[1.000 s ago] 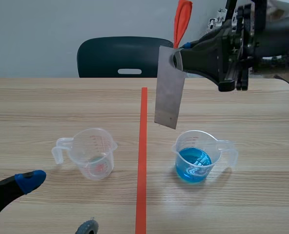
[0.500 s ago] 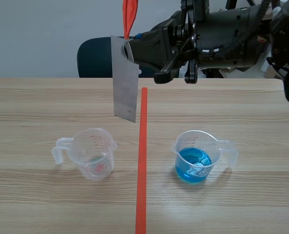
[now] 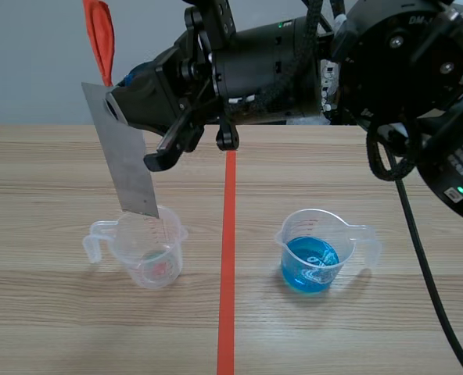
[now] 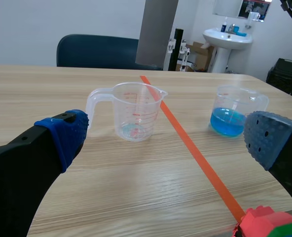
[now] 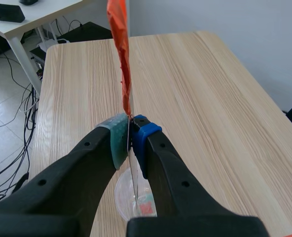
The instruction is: Do the redox reaction experiment. move the plate over the left beaker
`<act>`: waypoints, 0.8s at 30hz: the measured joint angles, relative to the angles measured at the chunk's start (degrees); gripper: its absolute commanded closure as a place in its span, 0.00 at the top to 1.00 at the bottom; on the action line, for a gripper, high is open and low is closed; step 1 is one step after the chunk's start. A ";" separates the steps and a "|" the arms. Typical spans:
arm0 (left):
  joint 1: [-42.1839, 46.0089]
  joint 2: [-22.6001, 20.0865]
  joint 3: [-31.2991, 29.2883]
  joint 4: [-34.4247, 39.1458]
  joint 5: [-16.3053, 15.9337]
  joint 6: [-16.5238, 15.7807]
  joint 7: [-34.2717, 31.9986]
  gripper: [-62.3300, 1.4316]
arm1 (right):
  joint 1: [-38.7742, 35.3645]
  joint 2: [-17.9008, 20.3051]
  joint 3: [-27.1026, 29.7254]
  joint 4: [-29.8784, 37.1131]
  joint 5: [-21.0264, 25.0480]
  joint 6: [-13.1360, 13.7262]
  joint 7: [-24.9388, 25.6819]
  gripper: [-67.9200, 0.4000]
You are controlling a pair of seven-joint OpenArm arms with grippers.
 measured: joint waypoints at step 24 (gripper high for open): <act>-7.96 2.27 0.22 -13.27 -3.21 10.32 -8.92 1.00 | 0.13 -3.48 -3.72 0.00 -3.39 -10.34 -1.33 0.02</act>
